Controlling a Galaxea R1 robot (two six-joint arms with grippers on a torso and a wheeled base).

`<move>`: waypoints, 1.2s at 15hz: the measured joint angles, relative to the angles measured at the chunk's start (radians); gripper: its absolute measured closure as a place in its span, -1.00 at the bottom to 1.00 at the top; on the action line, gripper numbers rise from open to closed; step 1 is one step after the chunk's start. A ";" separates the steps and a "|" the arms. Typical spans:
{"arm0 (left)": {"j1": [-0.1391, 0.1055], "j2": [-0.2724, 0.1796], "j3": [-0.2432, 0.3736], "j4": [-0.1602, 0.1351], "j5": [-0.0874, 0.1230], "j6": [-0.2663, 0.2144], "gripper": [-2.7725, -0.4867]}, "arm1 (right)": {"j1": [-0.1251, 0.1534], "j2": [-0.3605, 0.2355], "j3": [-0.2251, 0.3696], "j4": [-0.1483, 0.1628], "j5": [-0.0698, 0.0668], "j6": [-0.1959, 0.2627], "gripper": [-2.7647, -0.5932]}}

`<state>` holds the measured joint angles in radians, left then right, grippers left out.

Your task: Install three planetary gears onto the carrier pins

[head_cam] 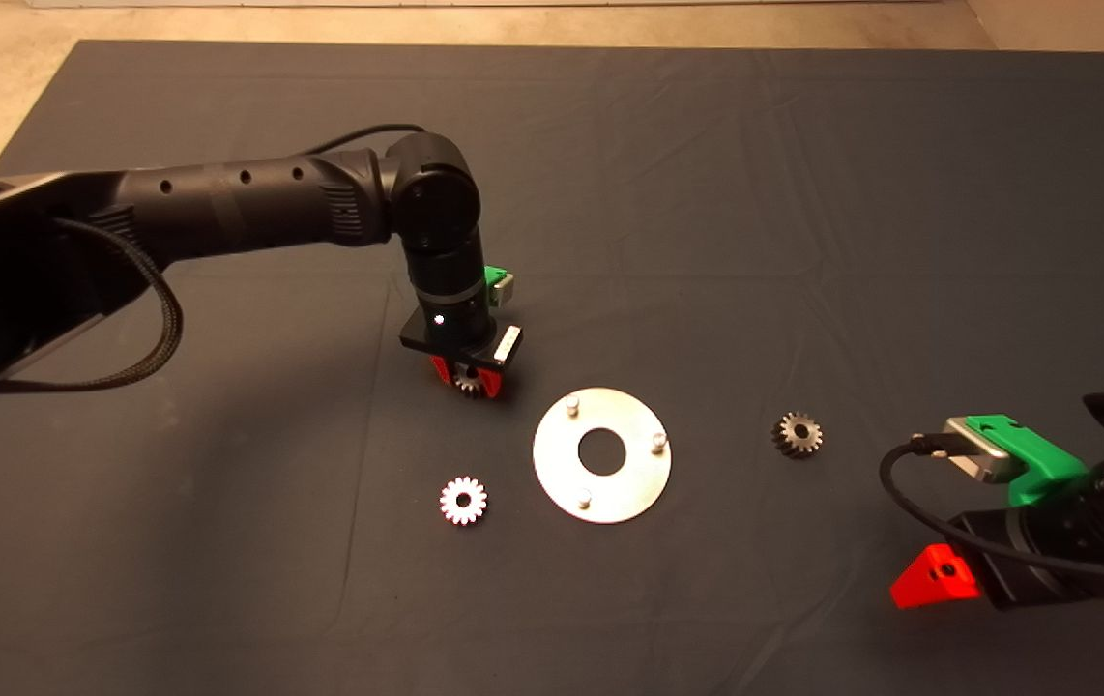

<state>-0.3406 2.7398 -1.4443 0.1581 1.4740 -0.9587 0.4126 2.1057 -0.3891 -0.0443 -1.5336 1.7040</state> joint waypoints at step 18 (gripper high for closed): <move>-0.089 0.137 0.116 -0.012 0.046 -0.162 0.56 | -0.006 0.000 0.000 0.000 0.000 0.000 -0.97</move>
<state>-0.4296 2.8769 -1.3287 0.1462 1.5196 -1.1209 0.4070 2.1057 -0.3891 -0.0443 -1.5336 1.7039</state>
